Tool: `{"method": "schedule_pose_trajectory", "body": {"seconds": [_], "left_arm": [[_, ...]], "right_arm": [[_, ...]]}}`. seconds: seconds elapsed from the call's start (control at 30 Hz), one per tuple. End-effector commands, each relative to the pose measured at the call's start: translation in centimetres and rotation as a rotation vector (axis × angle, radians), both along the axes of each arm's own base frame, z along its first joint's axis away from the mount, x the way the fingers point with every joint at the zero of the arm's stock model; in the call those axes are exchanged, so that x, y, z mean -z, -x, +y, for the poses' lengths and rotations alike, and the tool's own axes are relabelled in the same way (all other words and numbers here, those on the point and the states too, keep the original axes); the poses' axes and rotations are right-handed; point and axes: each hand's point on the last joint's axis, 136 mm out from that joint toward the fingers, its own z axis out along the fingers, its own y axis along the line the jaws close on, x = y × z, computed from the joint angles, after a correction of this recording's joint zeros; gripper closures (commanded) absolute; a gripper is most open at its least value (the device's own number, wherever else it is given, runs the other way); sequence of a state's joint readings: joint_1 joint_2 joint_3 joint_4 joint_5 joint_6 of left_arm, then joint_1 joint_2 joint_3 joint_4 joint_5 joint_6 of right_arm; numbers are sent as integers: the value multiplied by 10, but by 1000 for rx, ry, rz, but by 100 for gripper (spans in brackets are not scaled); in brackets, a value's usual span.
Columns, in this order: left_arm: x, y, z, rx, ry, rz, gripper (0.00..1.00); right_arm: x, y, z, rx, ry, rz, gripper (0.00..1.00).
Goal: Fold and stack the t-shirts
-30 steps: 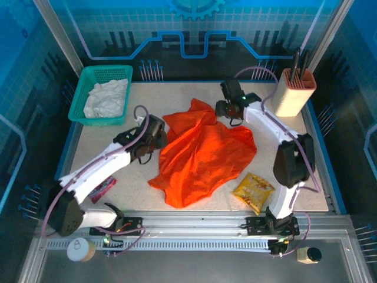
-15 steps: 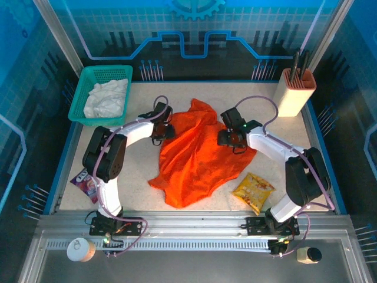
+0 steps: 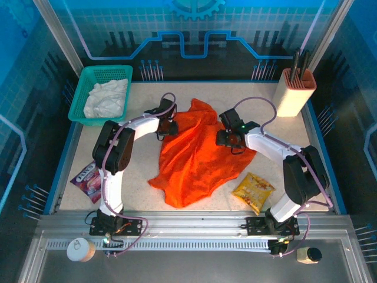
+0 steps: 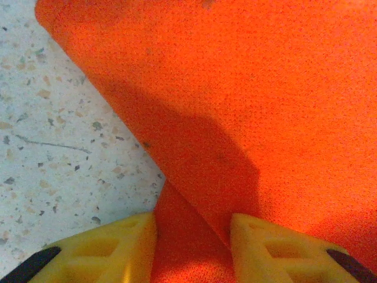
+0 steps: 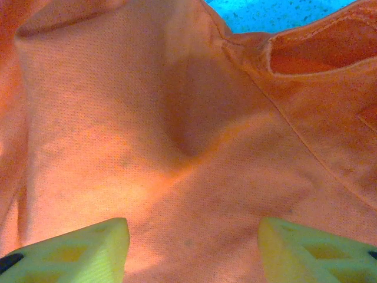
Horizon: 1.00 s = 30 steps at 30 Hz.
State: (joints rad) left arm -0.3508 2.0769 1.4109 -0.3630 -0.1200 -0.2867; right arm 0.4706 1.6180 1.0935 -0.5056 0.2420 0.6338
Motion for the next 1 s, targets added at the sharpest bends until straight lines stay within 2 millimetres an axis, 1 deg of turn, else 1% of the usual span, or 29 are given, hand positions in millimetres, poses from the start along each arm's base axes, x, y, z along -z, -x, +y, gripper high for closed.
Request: {"method": "schedule_pose_trajectory", "body": {"seconds": [0.0,0.07,0.1,0.17,0.23,0.33,0.4,0.47,0.5,0.57,0.67,0.77,0.83,0.93,0.97], "left_arm": [[15,17,11,19,-63,64,61],[6,19,11,24,-53,48,60],[0,19,10,26,-44,37,55],[-15,20,8,35,-21,10,41],[-34,19,5,40,3,-24,34],[-67,17,4,43,24,-78,31],[-85,17,4,44,28,-108,30],[-97,17,6,41,25,-125,29],[-98,18,7,38,21,-124,29],[-94,19,11,29,6,-107,31],[-72,22,16,7,-5,-53,39],[-50,27,21,-12,-2,-5,43],[-38,29,22,-19,-1,20,43],[-26,29,24,-25,-3,43,44],[-22,29,24,-27,-5,48,44]], "right_arm": [[5,-2,3,11,-11,14,40],[5,-4,4,9,-15,15,40],[5,-5,4,8,-16,15,40],[3,-9,7,-2,-17,13,39],[1,-14,13,-23,-24,14,39],[-7,-28,30,-71,-43,10,39],[-13,-39,44,-112,-46,1,37],[-17,-53,56,-145,-31,1,35],[-18,-60,61,-158,-24,1,34],[-16,-75,68,-175,-6,8,33],[-7,-98,78,-204,22,29,34],[5,-116,89,-234,35,52,36],[10,-126,96,-247,35,62,38],[16,-133,102,-252,29,73,42],[24,-134,103,-251,32,87,44]]}}
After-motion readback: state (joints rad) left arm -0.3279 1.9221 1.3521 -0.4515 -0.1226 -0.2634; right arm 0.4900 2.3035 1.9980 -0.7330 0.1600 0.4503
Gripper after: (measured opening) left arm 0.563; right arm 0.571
